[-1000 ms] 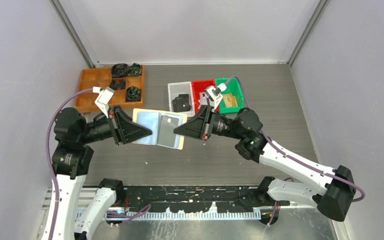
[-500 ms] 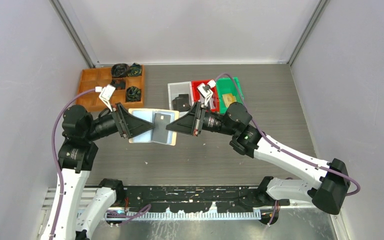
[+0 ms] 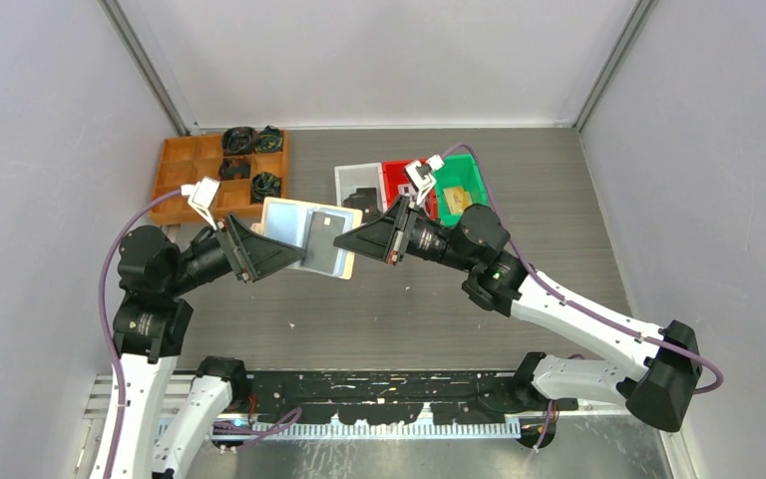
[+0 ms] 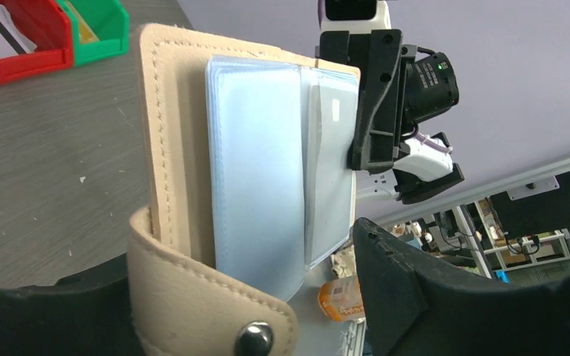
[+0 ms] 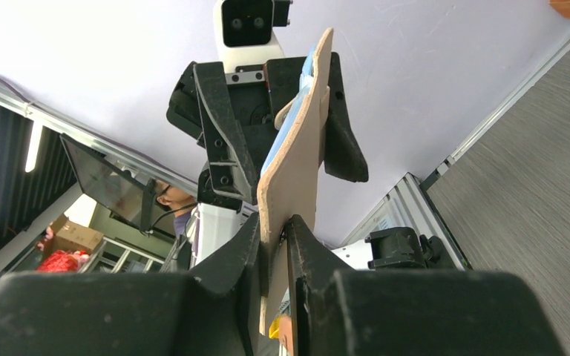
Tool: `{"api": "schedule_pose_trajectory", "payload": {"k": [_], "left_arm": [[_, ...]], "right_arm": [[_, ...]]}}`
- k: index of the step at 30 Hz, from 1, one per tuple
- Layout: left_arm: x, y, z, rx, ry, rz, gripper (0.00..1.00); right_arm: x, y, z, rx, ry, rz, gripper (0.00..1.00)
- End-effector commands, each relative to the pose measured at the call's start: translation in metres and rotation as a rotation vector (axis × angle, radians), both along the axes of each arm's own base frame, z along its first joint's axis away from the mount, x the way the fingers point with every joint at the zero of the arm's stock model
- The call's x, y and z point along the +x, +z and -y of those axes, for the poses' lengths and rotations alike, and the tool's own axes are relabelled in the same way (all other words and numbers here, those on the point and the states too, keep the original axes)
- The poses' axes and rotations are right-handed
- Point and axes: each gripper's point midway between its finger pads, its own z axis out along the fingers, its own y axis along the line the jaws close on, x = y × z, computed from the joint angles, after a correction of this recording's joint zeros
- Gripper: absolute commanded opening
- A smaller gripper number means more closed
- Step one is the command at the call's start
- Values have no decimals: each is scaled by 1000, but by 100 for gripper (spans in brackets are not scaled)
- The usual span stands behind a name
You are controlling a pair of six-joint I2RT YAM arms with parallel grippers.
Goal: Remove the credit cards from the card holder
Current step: Remove the credit card from the card holder.
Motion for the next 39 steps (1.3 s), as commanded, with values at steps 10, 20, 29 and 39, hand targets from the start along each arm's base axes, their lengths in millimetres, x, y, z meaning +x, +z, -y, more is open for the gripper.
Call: {"api": "schedule_pose_trajectory", "payload": {"k": [10,20,29,39], "left_arm": [[-6,1,-1,8,-9,88,14],[-8,4,0,-7,-24,72,0],[-14,12,3,-22,-66,85,0],[-12,15,4,-27,-72,87,0]], "right_arm": [[-11,39,7,83,19,75,2],[-21,37,15,88,37,90,18],[-27,37,16,109,68,92,27],[-30,37,19,111,76,94,26]]}}
